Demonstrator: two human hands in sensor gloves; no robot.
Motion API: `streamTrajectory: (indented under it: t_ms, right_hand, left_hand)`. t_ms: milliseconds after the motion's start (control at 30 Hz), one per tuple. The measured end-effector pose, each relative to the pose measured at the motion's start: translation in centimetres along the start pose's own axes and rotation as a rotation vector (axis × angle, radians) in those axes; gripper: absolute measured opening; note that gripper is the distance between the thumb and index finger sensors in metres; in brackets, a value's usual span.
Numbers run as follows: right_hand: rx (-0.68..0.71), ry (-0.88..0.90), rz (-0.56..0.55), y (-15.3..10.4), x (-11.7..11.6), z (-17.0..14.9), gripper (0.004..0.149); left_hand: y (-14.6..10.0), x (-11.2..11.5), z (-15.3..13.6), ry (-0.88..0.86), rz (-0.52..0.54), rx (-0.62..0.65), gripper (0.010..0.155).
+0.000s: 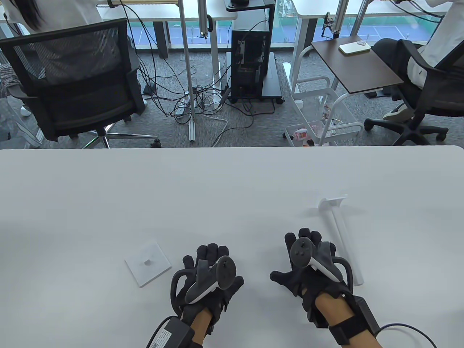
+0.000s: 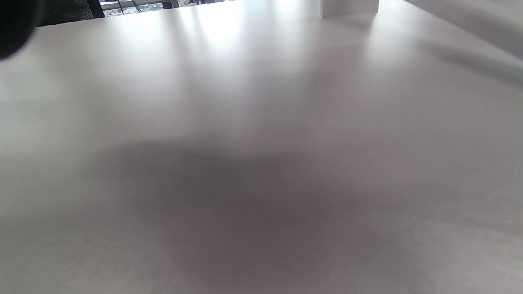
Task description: Separate headphone stand from headphone stand base
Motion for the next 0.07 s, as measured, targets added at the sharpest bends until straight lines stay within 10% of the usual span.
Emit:
streamTrajectory:
  t_ms: [67]
  right_hand:
    - [0.001, 0.009, -0.005, -0.16, 0.17, -0.11, 0.101]
  left_hand:
    - [0.09, 0.11, -0.03, 0.013, -0.010, -0.006, 0.091]
Point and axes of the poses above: the tracker on the back of each hand, its own z axis roughly to the thumb side, its own y axis roughly from the wrist to the fingertips, x = y × z, the point moved 4 cm from there along y, roughly from the wrist to the fingertips, and after that the axes turned 15 degrees about -y, right-handed, at the moved point
